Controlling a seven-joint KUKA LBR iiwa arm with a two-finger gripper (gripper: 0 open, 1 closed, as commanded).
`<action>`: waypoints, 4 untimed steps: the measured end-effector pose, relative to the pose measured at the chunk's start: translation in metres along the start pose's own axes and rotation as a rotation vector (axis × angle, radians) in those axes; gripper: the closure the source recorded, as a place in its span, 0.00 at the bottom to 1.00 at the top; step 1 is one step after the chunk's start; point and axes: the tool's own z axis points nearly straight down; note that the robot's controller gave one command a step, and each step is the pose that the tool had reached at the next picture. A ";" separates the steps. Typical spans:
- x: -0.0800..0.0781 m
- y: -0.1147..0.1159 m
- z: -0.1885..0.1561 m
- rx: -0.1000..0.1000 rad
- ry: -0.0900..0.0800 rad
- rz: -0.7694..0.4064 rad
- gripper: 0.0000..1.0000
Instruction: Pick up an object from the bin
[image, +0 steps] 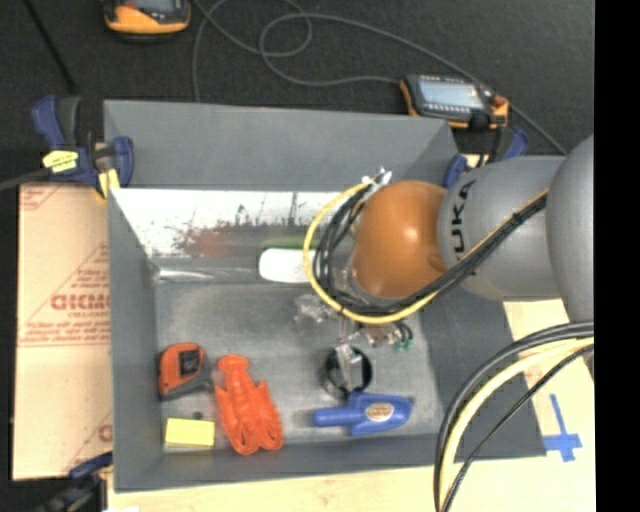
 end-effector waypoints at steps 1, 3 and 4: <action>-0.004 -0.025 0.000 0.002 0.001 -0.006 0.00; 0.066 -0.051 -0.001 0.005 -0.004 -0.192 1.00; 0.066 -0.051 -0.001 0.005 -0.004 -0.190 1.00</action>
Offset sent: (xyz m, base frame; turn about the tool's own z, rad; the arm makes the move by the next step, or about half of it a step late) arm -0.0272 0.0527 -0.0032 -0.2936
